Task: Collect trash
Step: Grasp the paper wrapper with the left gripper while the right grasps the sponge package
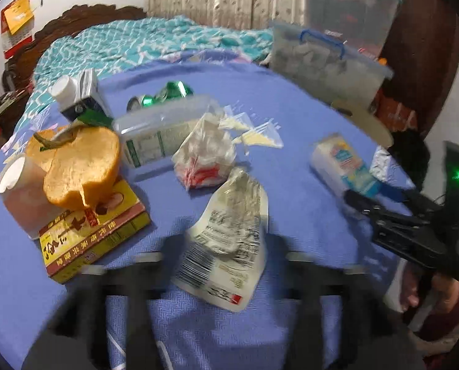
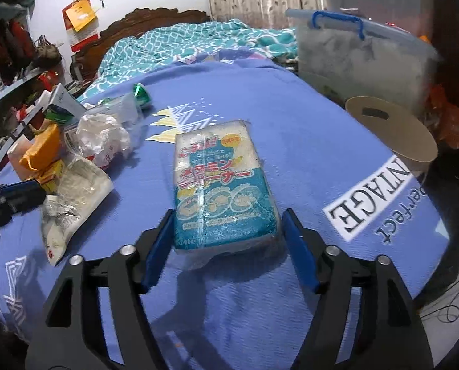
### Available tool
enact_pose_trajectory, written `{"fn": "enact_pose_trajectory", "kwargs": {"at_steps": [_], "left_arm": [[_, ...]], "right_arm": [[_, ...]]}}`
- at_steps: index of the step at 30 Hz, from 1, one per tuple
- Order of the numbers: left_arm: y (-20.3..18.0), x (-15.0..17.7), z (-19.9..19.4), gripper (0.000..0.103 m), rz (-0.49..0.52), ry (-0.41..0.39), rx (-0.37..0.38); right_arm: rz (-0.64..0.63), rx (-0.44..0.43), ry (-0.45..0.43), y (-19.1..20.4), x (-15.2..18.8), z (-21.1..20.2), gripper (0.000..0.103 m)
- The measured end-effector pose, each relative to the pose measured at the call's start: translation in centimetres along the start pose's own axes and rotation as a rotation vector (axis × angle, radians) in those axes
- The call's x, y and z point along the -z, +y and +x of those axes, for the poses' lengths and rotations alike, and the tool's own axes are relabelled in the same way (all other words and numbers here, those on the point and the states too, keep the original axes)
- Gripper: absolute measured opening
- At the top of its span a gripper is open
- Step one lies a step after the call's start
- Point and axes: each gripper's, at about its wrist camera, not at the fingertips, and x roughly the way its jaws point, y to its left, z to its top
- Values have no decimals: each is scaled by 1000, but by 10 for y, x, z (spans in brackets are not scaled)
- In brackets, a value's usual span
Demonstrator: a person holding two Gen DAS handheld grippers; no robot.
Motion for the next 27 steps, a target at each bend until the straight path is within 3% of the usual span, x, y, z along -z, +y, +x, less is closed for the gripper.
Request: {"fn": "enact_pose_trajectory", "kwargs": {"at_steps": [3,7,11,13,14,19,20,24,27], "left_arm": [[3,4,-3,71,3,-1,1],[6,9,3,72,16,26,-30],[2,14,20,71,16,102,16],[-4,14,29,60,42,118,7],[-8,12,30,52,69,98,-15],[-22,-7,39,42,102,122,50],[-27,-11,41,4,114,121,50],[-53,-36,63,0,129,158,118],[-75,-50,74,0,175,157,124]], "right_arm": [[4,4,-7,-5,3,-1,88],[2,-17,-3,-2,6,3,89],[-5,-27,17,1,8,11,90],[-17,-24,9,2,8,12,81],[-29,-20,7,2,9,12,66],[-5,-2,-33,-11,8,6,63],[16,17,-49,-19,7,4,63],[91,49,-58,-49,4,5,63],[143,58,-56,-71,3,5,63]]}}
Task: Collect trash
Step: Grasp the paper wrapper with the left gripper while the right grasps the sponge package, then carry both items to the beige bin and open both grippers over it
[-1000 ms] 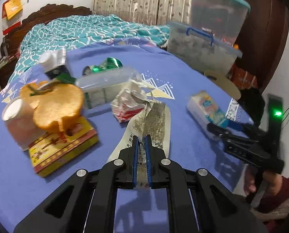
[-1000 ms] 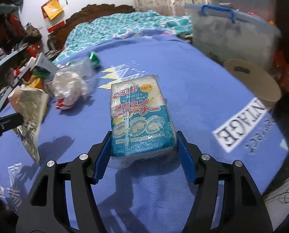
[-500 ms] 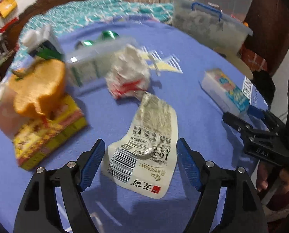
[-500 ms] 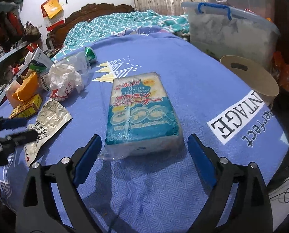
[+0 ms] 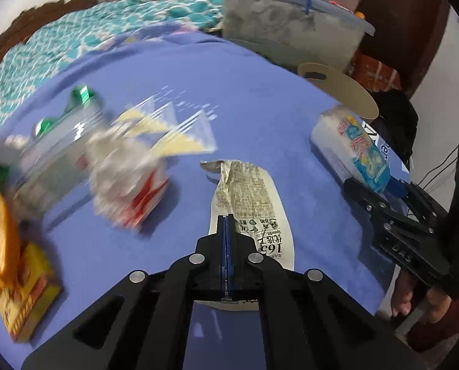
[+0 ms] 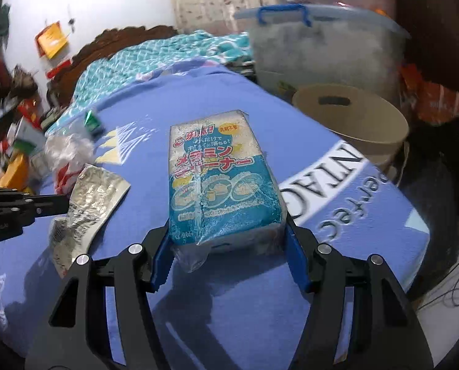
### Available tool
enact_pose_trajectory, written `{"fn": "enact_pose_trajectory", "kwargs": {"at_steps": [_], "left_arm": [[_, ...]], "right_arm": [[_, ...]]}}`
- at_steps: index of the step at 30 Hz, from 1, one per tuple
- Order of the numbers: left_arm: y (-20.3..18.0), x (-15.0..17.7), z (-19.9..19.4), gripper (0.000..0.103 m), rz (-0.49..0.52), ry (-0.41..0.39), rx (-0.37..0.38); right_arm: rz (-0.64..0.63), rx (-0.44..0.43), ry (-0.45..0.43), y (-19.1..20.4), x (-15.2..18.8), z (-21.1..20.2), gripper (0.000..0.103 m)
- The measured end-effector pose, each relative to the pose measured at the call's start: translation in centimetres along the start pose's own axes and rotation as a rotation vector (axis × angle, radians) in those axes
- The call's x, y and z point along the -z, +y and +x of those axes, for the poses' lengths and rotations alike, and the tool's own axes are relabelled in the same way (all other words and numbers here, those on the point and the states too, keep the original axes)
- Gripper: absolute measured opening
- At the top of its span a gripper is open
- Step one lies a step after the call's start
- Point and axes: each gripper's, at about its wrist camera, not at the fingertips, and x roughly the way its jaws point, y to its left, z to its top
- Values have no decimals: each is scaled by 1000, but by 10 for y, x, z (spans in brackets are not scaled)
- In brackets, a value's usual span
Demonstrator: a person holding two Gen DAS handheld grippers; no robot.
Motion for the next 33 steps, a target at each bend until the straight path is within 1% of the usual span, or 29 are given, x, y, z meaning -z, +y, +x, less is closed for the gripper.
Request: {"fn": "enact_pose_trajectory", "kwargs": {"at_steps": [1,2,4,5,6,9,11,12,13,14,15,17,18,23,25,28,30,33], "left_arm": [[-5,-5,2,0,15,1,-4],[-9,-8,2,3,26,1,-18],[-12,-13,3,34,38,7,-65],[-12,-15,3,66,30,0,-79],[-9,-17,3,71,14,-16,-89],[-12,-24,13,70,5,22,-60],[-19,-27,18,68,18,32,-51],[-22,-27,22,60,31,38,-53],[-26,-28,32,48,53,63,-46],[-27,-28,38,38,59,76,-41],[-28,-30,37,29,60,46,-41],[-31,-36,35,23,74,34,-37],[-33,-42,33,21,74,32,-17],[-52,-72,33,20,104,4,23],[-64,-91,37,20,115,-6,44],[-82,-124,44,21,133,-31,68],[-96,-153,53,21,147,-42,96],[-119,-191,73,23,168,-38,132]], "right_arm": [[11,4,-7,-5,-1,-2,63],[15,7,-11,-8,-1,-3,63],[23,7,-11,-13,-1,-4,63],[29,-4,-11,-16,1,-4,63],[25,-6,-16,-15,1,-4,63],[7,-1,-25,-11,1,-3,64],[6,-7,-28,-12,0,-1,64],[6,-11,-28,-12,0,-1,64],[8,-16,-28,-13,-1,0,64],[10,-20,-27,-14,-1,0,64],[14,-24,-25,-16,-2,0,64],[14,-23,-30,-19,-3,-2,64],[13,-19,-38,-20,-3,-3,63],[41,-2,-68,-34,-10,-5,63],[64,-1,-68,-43,-15,-3,63],[122,34,-70,-69,-29,2,63],[155,57,-69,-86,-37,5,63],[222,90,-64,-117,-54,14,64]]}}
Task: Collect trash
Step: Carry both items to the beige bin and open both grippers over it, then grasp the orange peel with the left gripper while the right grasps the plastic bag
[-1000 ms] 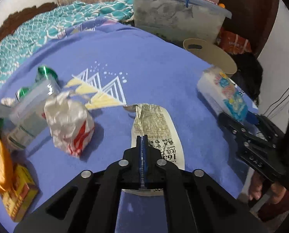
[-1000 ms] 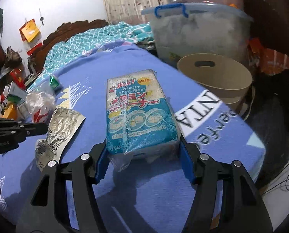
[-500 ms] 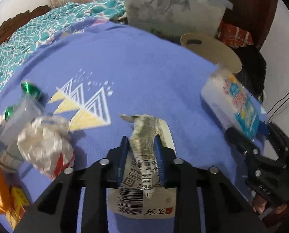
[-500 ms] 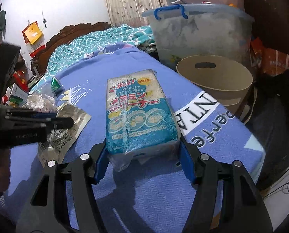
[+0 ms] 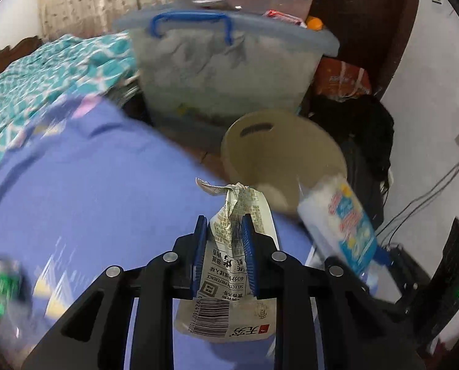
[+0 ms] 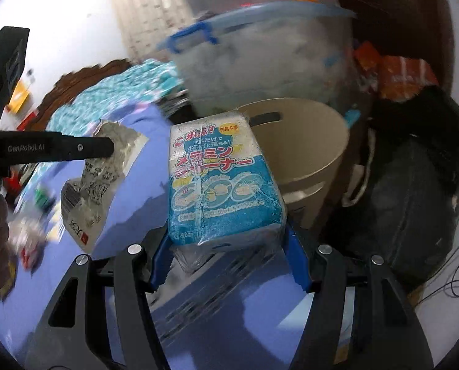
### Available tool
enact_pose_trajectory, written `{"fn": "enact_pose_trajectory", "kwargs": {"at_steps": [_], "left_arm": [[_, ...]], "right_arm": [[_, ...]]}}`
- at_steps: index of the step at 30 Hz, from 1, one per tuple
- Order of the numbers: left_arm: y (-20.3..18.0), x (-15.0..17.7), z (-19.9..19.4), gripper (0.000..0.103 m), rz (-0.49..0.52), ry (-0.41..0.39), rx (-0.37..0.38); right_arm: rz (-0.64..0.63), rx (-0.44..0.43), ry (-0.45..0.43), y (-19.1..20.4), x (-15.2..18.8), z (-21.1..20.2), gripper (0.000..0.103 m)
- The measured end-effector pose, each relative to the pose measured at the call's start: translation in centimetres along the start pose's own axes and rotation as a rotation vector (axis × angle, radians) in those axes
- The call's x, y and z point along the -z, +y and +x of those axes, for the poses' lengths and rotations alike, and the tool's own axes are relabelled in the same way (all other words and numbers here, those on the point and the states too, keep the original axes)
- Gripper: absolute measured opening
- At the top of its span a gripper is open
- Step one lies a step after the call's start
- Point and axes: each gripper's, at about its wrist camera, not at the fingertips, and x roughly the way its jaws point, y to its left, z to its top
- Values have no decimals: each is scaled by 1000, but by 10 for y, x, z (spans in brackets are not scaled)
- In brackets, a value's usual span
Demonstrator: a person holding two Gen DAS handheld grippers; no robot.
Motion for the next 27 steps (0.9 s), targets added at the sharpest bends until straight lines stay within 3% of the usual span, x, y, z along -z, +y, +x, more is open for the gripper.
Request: {"fn": "enact_pose_trajectory", "kwargs": {"at_steps": [3,4,5,7,12,15,19,23,27], "left_arm": [[-25,-37,33,31,16,11,6],[-30,-45,45,41,14,20,3],[-34,-51,54,61,9,24,-11],[-37,-57,60,62,3,3,-46],[-28,-36,37,62,-13,-30,-12],[-14,0,7,62,-33,-53,17],[8,75,-40,62,-34,-50,5],[39,145,-83,62,-72,-46,-74],[82,212,-132,62,-173,-49,-178]], "right_arm": [[51,19,19,-21,-25,18,70],[67,32,30,-26,-33,27,74],[82,41,37,-30,-37,32,82],[137,38,39,-39,-42,37,82],[144,58,-23,-40,-28,22,83],[143,53,-27,-32,-12,15,83],[127,-8,-33,-14,1,4,82],[60,-90,-26,19,6,-5,68],[-42,-200,19,71,12,-6,51]]}}
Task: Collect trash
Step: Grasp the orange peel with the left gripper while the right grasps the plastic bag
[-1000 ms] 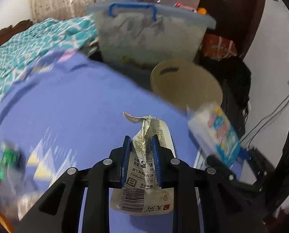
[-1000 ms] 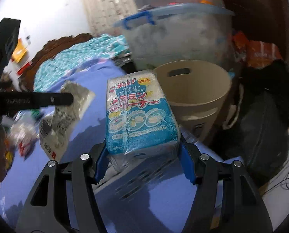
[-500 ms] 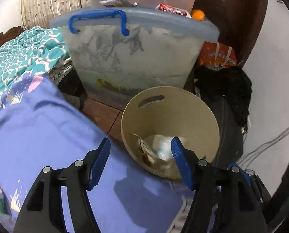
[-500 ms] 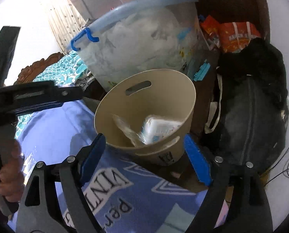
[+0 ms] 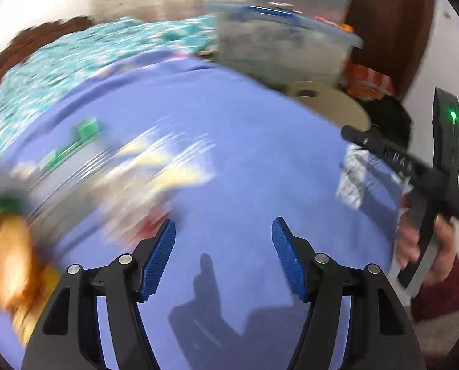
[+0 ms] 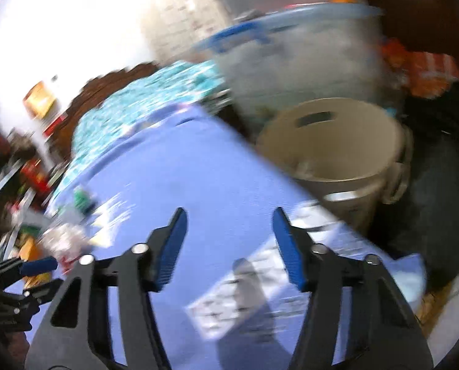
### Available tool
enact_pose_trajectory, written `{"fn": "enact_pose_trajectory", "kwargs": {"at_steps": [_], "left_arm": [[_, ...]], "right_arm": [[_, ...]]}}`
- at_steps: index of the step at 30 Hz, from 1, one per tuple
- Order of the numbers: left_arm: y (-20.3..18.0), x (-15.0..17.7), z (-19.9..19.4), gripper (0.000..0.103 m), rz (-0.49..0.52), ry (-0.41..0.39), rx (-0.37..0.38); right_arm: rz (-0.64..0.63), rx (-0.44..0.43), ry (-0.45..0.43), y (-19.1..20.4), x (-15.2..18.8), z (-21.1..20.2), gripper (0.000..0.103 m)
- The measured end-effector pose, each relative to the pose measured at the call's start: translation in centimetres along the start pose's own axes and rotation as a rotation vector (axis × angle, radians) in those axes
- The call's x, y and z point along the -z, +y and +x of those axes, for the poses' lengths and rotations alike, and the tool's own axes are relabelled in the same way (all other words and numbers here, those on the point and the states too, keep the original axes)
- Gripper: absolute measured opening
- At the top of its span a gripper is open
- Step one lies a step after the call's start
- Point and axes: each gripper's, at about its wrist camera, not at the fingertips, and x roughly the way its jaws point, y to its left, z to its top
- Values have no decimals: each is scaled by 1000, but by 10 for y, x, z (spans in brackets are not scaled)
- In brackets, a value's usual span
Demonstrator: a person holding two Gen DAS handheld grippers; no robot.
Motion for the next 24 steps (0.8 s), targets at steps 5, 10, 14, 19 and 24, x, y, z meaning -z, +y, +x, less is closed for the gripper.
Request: {"fn": "enact_pose_trajectory", "kwargs": {"at_steps": [5,10,14,19,24], "left_arm": [[81,46,-54,62,-211,-38,-102],[156,72,-87,62,-433,-109,-141],[181,69,-86,79,-496,-139,-156],[177,50,-60,92,-429,-132,-172],[166,34,-23,88,-370,-86,-271]], "right_arm": [[-130,-141,73,80,22,10,50],[-280,-223,132,151,45,15,52],[-360,-226,144,191,59,19,81],[-416,-171,150,211,57,35,90],[-440,-134,209,217,55,63,91]]}}
